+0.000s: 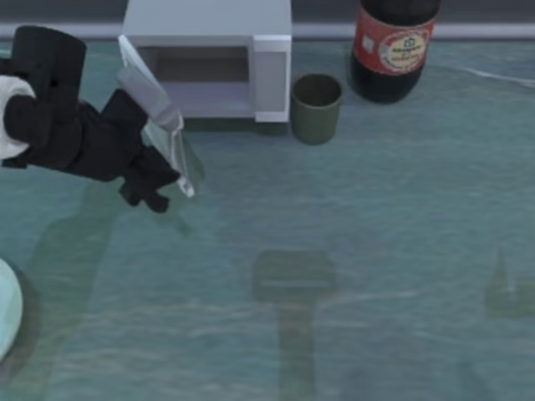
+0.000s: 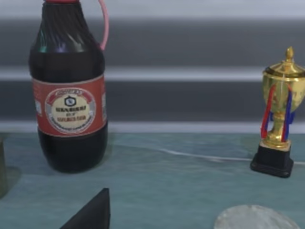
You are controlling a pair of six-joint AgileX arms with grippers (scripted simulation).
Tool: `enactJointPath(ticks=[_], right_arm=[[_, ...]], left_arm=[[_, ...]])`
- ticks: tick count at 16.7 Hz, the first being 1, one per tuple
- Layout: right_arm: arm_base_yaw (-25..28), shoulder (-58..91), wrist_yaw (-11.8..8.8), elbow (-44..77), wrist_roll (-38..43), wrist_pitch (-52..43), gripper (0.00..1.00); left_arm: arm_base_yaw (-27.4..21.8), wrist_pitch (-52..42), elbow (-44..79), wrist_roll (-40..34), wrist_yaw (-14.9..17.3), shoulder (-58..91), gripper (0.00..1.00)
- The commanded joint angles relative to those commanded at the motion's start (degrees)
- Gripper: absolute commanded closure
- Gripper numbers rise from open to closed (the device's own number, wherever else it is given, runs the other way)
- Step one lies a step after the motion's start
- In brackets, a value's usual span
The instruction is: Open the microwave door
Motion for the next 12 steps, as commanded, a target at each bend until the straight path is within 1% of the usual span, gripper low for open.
enactJointPath(ticks=[9, 12], right_arm=[[0.0, 0.0, 0.0, 0.0, 0.0, 0.0, 0.0], [0.0, 0.0, 0.0, 0.0, 0.0, 0.0, 0.0]], left_arm=[[0.0, 0.0, 0.0, 0.0, 0.0, 0.0, 1.0], [0.04, -0.57, -0.14, 0.52, 0.58, 0.14, 1.0]])
